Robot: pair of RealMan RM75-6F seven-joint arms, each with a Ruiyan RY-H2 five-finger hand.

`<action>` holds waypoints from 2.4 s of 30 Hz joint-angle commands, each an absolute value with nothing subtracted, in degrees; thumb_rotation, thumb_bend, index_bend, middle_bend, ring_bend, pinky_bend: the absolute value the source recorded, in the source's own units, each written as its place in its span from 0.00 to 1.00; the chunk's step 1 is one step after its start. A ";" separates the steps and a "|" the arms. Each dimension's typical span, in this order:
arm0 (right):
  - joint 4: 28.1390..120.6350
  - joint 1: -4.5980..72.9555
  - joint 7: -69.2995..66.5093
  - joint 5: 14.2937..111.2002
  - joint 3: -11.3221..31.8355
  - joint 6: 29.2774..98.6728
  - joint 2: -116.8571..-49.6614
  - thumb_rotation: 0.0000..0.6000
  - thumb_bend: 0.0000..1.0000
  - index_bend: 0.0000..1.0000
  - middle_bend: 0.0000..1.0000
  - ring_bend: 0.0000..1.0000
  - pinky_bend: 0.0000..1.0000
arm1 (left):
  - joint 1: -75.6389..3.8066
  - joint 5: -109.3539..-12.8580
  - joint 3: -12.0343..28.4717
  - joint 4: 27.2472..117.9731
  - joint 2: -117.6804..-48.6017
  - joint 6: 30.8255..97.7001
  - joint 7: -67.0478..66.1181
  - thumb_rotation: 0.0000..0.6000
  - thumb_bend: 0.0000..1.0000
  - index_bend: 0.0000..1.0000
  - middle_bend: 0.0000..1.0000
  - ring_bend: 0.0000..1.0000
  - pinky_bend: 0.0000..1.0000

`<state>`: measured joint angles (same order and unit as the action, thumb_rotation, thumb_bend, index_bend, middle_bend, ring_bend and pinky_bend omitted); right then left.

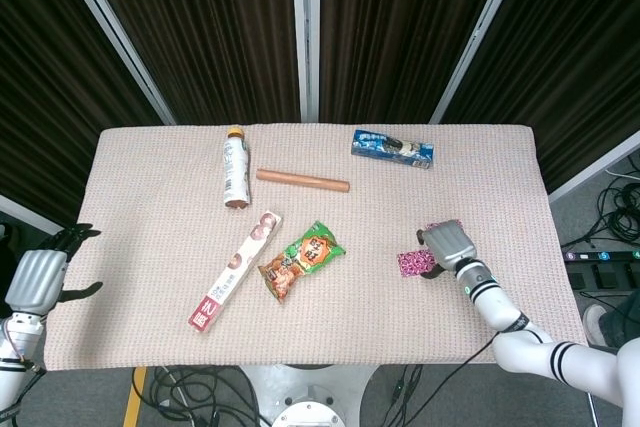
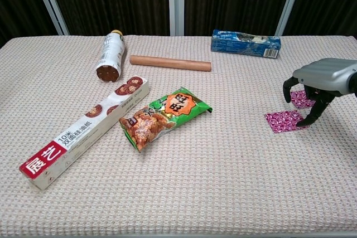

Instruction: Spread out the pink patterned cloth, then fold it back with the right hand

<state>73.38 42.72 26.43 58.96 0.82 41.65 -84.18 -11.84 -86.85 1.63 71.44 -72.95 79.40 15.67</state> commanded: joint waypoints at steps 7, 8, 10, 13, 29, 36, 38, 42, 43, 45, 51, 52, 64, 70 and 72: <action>71.77 42.86 25.80 60.34 0.17 40.97 -85.37 0.70 0.01 0.38 1.00 1.00 1.00 | -11.78 -86.70 1.72 71.87 -72.64 79.41 15.55 1.00 0.05 0.29 0.29 0.24 0.33; 71.78 42.89 25.78 60.46 0.19 41.01 -85.41 0.71 0.01 0.38 1.00 1.00 1.00 | -11.79 -86.68 1.74 71.92 -72.61 79.39 15.59 1.00 0.05 0.29 0.29 0.24 0.34; 71.81 42.95 25.82 60.65 0.24 41.10 -85.48 0.72 0.02 0.38 1.00 1.00 1.00 | -11.80 -86.67 1.76 71.95 -72.57 79.40 15.64 1.00 0.05 0.29 0.29 0.24 0.33; 71.69 43.04 26.05 60.60 0.27 41.11 -85.67 0.73 0.03 0.38 1.00 1.00 1.00 | -11.80 -86.64 1.77 71.94 -72.55 79.35 15.77 1.00 0.05 0.29 0.29 0.24 0.33; 70.16 43.71 28.18 58.12 0.19 40.05 -87.23 0.76 0.04 0.37 1.00 1.00 1.00 | -11.66 -86.44 1.93 71.32 -72.48 79.45 16.57 1.00 0.05 0.29 0.29 0.24 0.33; 69.87 43.86 28.35 57.15 0.14 39.58 -87.59 0.78 0.04 0.37 1.00 1.00 1.00 | -11.64 -86.44 1.91 71.01 -72.58 79.41 16.79 1.00 0.05 0.29 0.29 0.24 0.34; 69.89 43.88 28.30 56.98 0.13 39.49 -87.62 0.82 0.04 0.37 1.00 1.00 1.00 | -11.59 -86.44 1.90 70.98 -72.57 79.44 16.90 1.00 0.05 0.29 0.29 0.24 0.33; 70.16 43.92 27.98 57.04 0.27 39.67 -87.48 0.89 0.04 0.40 1.00 1.00 1.00 | -11.60 -86.47 1.95 71.01 -72.54 79.51 16.99 1.00 0.05 0.29 0.29 0.24 0.34; 70.24 43.92 27.88 57.08 0.32 39.73 -87.43 0.90 0.04 0.40 1.00 1.00 1.00 | -11.61 -86.47 1.96 71.00 -72.54 79.52 16.99 1.00 0.05 0.29 0.29 0.24 0.33; 70.36 43.95 27.82 57.02 0.33 39.72 -87.28 0.93 0.04 0.41 1.00 1.00 1.00 | -11.59 -86.49 1.95 71.01 -72.54 79.55 17.00 1.00 0.05 0.29 0.29 0.24 0.33; 70.35 43.94 27.72 56.68 0.20 39.59 -87.24 0.97 0.05 0.43 1.00 1.00 1.00 | -11.46 -86.42 1.94 70.94 -72.57 79.64 17.04 1.00 0.05 0.29 0.29 0.24 0.33; 70.34 43.94 27.72 56.65 0.17 39.57 -87.26 0.98 0.05 0.43 1.00 1.00 1.00 | -11.45 -86.43 1.93 70.94 -72.56 79.65 17.05 1.00 0.05 0.29 0.29 0.24 0.34; 73.45 43.95 25.15 57.11 2.39 41.59 -84.41 0.98 0.05 0.43 1.00 1.00 1.00 | -11.55 -86.53 1.94 70.91 -72.62 79.53 17.11 1.00 0.05 0.29 0.29 0.24 0.34; 73.21 43.56 23.87 56.01 3.39 42.38 -82.85 0.99 0.05 0.43 1.00 1.00 1.00 | -11.65 -86.61 1.83 70.82 -72.73 79.29 17.27 1.00 0.05 0.29 0.29 0.24 0.33; 72.17 43.26 23.61 55.39 3.40 42.41 -82.80 0.99 0.05 0.43 1.00 1.00 1.00 | -11.70 -86.70 1.78 70.76 -72.75 79.21 17.41 1.00 0.05 0.29 0.29 0.24 0.34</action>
